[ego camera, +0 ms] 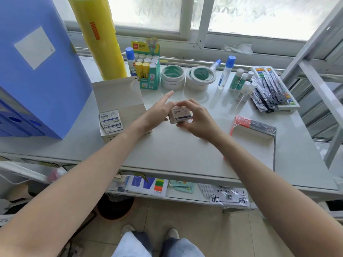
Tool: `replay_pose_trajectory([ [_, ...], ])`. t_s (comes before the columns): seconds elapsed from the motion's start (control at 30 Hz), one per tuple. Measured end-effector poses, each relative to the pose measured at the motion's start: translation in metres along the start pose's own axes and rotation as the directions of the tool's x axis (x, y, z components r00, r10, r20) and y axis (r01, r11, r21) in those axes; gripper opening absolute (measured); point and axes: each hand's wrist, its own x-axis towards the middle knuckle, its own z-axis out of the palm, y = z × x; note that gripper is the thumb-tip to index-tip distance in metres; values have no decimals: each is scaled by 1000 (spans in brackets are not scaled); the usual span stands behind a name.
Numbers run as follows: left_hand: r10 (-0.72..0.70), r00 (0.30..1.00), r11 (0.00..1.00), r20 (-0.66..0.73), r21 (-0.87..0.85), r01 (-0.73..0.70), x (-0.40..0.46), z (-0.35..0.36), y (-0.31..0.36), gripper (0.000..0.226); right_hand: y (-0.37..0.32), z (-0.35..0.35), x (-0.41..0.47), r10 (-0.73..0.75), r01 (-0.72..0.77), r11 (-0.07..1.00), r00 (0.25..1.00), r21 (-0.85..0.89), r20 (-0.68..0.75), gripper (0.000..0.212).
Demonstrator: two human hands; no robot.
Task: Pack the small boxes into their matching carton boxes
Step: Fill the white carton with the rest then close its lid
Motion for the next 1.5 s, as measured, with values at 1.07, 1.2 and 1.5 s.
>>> replay_pose_trajectory([
  [1.07, 3, 984, 963, -178, -263, -51, -6, -3, -18, 58, 13, -4, -7, 300, -272, 947, 940, 173, -163, 40],
  [1.2, 13, 994, 884, -112, -462, -63, -18, -6, -20, 47, 1, -6, -7, 316, -271, 886, 947, 377, -62, 38],
  [1.5, 17, 999, 824, -35, -565, -34, -28, -12, -19, 48, -16, -12, -3, 258, -217, 828, 966, 517, -6, 32],
])
